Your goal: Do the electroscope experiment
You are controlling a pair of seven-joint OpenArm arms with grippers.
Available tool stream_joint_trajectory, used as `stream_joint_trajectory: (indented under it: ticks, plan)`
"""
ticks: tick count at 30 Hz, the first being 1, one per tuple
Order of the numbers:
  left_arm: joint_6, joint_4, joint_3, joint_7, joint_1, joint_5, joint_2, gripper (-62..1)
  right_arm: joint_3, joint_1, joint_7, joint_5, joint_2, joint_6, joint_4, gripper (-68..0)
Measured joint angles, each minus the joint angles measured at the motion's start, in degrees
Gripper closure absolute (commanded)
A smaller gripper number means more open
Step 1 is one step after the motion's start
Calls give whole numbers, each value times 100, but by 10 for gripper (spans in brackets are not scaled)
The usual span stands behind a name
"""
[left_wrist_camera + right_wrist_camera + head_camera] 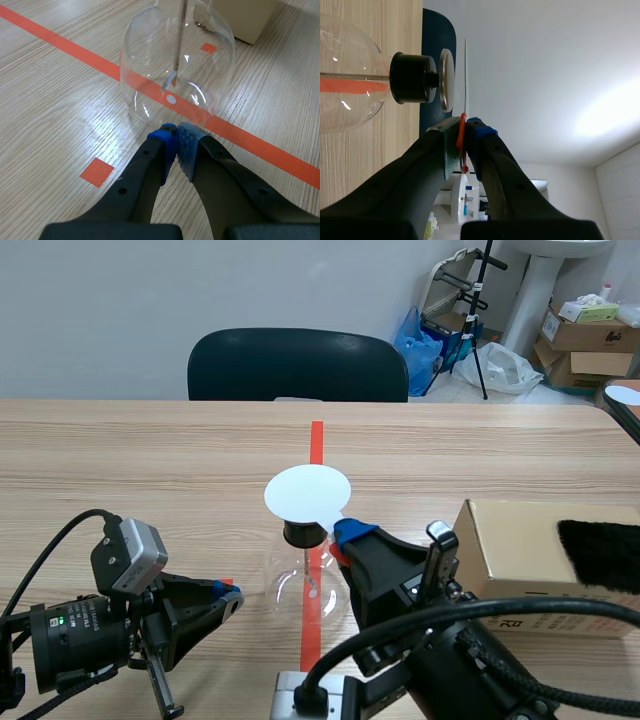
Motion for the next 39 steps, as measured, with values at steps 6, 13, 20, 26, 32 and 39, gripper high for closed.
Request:
stream_joint_trajectory:
  ticks: [6,13,20,26,32,39]
  plan:
    - [0,0,0,0,0,0,0,-31,0,0,0,0,0,0,0,-10]
    - [0,0,0,0,0,0,0,-31,0,0,-214,0,0,0,0,-10]
    - [0,0,0,0,0,0,0,-31,0,0,-1137,0,-2,0,0,-10]
    - [0,0,0,-2,0,0,0,-31,0,0,-2153,0,-2,0,0,-10]
    - [0,0,0,0,0,0,0,-31,0,0,-3110,0,-2,0,0,-10]
    - [0,0,0,0,0,0,0,-31,0,0,-3685,0,0,0,0,-10]
